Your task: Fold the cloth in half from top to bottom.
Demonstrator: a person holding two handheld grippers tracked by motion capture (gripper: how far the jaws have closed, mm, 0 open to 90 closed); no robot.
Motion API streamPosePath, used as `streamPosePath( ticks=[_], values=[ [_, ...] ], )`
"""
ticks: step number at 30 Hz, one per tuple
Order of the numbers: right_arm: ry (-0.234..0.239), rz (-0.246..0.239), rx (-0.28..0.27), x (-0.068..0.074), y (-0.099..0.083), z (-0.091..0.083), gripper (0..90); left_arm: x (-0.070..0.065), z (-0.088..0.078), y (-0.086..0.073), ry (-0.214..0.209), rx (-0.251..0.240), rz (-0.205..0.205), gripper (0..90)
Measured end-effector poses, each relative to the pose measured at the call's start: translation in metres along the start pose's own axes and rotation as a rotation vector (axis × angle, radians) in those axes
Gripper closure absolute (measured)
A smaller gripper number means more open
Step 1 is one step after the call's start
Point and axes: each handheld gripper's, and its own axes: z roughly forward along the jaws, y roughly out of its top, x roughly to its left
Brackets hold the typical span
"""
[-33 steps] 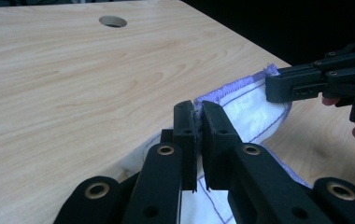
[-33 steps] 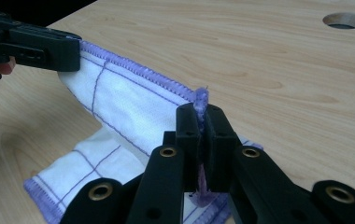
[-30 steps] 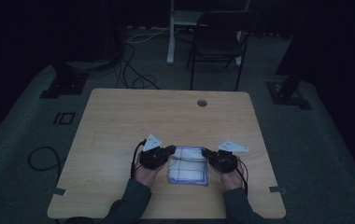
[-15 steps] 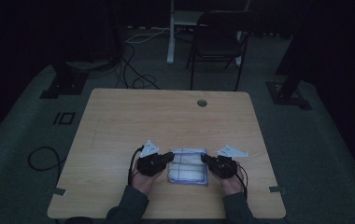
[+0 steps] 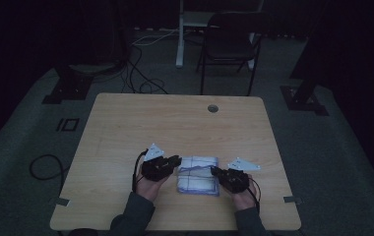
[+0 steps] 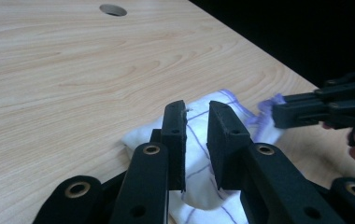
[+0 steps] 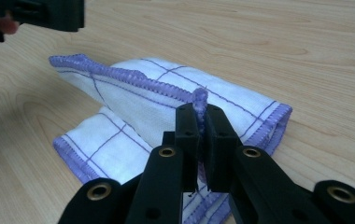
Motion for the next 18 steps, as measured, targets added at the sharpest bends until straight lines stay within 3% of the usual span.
streamPosePath(
  ticks=[6,12,18],
  values=[
    [-0.004,0.008,0.005,0.001,-0.004,-0.002,85.4,-0.001,0.015,-0.014,-0.005,0.090,0.018,77.1],
    [-0.004,0.005,0.009,0.001,-0.006,-0.006,84.5,-0.007,0.017,-0.023,-0.007,0.129,0.053,76.7],
    [-0.016,0.013,0.002,-0.003,-0.010,-0.010,70.5,-0.009,0.016,-0.043,-0.016,0.176,0.054,76.4]
  ],
)
